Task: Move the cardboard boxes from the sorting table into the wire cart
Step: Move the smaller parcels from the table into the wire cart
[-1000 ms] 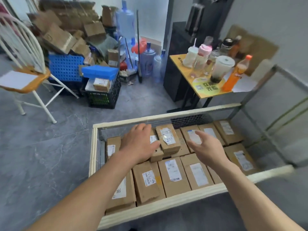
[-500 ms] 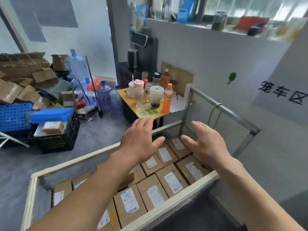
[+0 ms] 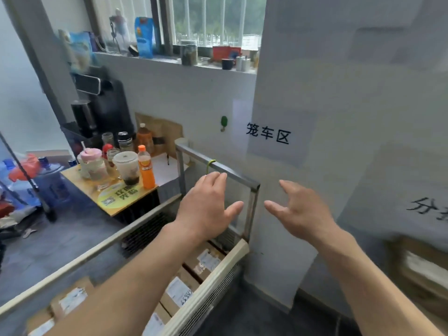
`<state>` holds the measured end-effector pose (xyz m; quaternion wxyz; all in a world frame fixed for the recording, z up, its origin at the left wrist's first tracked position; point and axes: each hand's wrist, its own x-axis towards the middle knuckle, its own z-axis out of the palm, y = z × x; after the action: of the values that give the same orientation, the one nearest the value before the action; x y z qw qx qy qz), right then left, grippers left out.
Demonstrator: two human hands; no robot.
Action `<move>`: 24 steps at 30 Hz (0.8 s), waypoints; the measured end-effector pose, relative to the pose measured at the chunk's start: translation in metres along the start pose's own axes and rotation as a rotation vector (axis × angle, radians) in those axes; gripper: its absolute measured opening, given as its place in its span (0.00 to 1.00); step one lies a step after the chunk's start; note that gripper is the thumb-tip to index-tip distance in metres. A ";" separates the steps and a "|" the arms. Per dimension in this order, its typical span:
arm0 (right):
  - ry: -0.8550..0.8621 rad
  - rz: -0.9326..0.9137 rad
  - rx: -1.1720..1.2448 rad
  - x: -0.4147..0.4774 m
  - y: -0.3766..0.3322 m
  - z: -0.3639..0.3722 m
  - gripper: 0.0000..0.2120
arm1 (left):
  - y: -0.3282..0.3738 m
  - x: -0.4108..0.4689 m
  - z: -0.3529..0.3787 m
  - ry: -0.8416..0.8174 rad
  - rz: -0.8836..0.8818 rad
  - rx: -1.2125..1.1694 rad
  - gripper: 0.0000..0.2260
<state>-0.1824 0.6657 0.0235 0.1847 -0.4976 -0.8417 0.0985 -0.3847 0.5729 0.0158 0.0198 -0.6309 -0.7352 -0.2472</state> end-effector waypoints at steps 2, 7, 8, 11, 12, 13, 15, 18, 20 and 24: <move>0.019 0.066 0.000 -0.002 0.026 -0.011 0.34 | 0.022 0.014 0.014 -0.023 0.048 -0.020 0.37; 0.073 0.247 -0.029 -0.015 0.076 -0.032 0.29 | 0.068 0.049 0.050 -0.085 0.161 -0.074 0.37; 0.084 0.281 -0.041 -0.017 0.084 -0.036 0.28 | 0.077 0.056 0.057 -0.095 0.185 -0.089 0.36; 0.099 0.370 -0.103 -0.019 0.110 -0.049 0.27 | 0.104 0.080 0.078 -0.144 0.263 -0.135 0.35; 0.104 0.405 -0.117 -0.019 0.118 -0.054 0.27 | 0.112 0.088 0.085 -0.163 0.293 -0.147 0.35; 0.113 0.447 -0.128 -0.019 0.126 -0.059 0.28 | 0.121 0.096 0.093 -0.180 0.324 -0.157 0.34; 0.135 0.527 -0.148 -0.019 0.141 -0.068 0.29 | 0.137 0.112 0.106 -0.210 0.384 -0.187 0.34; 0.183 0.615 -0.181 -0.020 0.159 -0.077 0.28 | 0.159 0.133 0.123 -0.253 0.468 -0.248 0.32; 0.221 0.674 -0.198 -0.024 0.167 -0.081 0.28 | 0.172 0.143 0.134 -0.292 0.532 -0.273 0.32; 0.257 0.790 -0.228 -0.040 0.181 -0.083 0.30 | 0.198 0.157 0.156 -0.356 0.643 -0.299 0.33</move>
<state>0.0144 0.7170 0.0268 0.1800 -0.8071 -0.5622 0.0053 -0.1874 0.7939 -0.0003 -0.1236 -0.8579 -0.4480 -0.2193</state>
